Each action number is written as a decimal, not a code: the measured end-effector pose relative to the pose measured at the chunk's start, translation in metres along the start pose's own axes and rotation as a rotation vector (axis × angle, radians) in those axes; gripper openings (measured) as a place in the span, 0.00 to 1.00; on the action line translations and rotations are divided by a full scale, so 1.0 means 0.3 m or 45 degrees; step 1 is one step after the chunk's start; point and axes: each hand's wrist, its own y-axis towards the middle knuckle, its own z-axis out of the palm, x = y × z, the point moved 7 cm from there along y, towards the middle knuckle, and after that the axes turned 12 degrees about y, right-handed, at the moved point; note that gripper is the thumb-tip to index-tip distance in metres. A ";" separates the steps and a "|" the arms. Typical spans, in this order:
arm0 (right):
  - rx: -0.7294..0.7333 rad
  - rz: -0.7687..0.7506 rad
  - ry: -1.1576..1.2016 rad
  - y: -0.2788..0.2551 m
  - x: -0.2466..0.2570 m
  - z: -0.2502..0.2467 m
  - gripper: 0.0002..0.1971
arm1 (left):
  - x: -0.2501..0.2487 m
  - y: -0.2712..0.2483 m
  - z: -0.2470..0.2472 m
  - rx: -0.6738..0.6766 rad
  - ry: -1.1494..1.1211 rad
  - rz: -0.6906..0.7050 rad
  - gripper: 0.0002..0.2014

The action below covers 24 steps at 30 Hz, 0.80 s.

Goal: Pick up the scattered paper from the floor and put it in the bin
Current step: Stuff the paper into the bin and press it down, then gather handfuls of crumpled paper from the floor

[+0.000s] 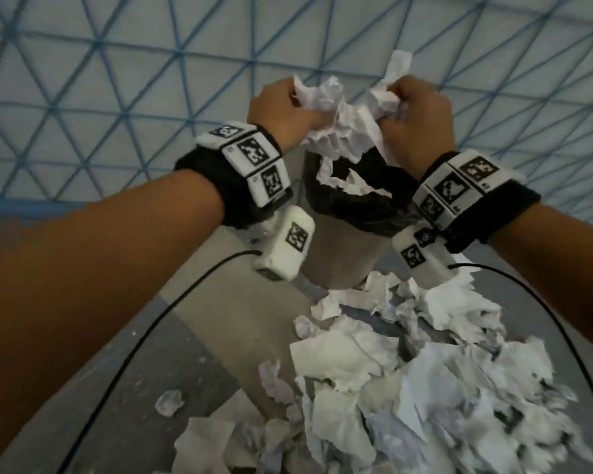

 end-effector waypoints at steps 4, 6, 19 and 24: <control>-0.090 0.130 -0.131 0.042 -0.116 -0.048 0.16 | -0.081 -0.007 0.137 -0.237 0.303 0.095 0.23; 0.101 0.228 -0.188 0.031 -0.183 0.010 0.20 | -0.071 -0.004 0.234 -0.131 0.474 0.113 0.21; 0.470 -0.358 0.140 -0.276 0.044 0.223 0.14 | 0.252 -0.171 0.092 0.271 0.343 0.312 0.25; 1.351 -0.574 0.112 -0.753 0.096 0.559 0.11 | 0.613 -0.455 -0.001 0.711 0.645 0.089 0.22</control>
